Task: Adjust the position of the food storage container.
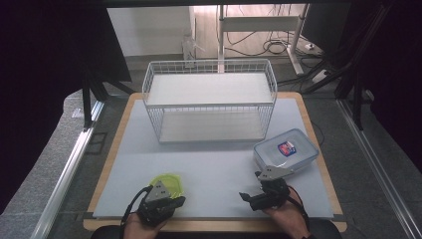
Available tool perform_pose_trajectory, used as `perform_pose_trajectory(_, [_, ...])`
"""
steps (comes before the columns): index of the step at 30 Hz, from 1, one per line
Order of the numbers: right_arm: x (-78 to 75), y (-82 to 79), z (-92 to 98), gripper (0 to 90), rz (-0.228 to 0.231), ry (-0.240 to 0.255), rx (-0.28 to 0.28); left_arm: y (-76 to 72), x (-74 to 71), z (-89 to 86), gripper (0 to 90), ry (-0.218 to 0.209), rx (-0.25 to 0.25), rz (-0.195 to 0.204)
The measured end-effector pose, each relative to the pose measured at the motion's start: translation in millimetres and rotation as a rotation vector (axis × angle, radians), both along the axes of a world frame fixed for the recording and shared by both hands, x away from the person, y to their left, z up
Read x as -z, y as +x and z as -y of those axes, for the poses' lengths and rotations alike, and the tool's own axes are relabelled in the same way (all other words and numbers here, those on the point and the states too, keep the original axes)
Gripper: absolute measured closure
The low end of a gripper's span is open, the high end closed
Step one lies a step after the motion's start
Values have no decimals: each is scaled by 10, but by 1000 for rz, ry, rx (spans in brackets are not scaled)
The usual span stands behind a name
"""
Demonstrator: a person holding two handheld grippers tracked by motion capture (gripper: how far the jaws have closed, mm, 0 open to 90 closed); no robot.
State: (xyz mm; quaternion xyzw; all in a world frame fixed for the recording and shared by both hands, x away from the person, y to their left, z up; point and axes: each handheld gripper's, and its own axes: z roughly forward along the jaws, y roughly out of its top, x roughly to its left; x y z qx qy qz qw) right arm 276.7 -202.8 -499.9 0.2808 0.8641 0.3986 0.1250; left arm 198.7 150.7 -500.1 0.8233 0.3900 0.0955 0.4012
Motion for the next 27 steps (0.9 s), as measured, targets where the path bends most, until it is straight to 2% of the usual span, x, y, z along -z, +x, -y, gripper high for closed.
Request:
perform_pose_trajectory(5, [3,2,1,100,-2,0,0,23,-3,-62,900,-7,-27,5])
perform_pose_trajectory(6, [7,3,-1,101,-3,0,-1,43,14,-86,900,6,-38,2])
perform_pose_trajectory(8, [11,2,-5,102,-3,0,-1,65,19,-123,900,-4,-46,1])
perform_pose_trajectory(10, [13,0,-9,102,-5,0,-2,84,19,-158,900,8,-63,6])
perform_pose_trajectory(12, [16,0,-12,103,-6,0,-3,110,23,-205,900,-3,-74,1])
perform_pose_trajectory(16, [21,-2,-17,103,-11,-1,-6,149,21,-278,900,5,-96,2])
perform_pose_trajectory(19, [25,-1,-22,107,-12,1,-9,209,19,-404,900,25,-137,7])
perform_pose_trajectory(27, [26,-2,-25,111,-13,4,-15,337,32,-655,900,18,-203,-3])
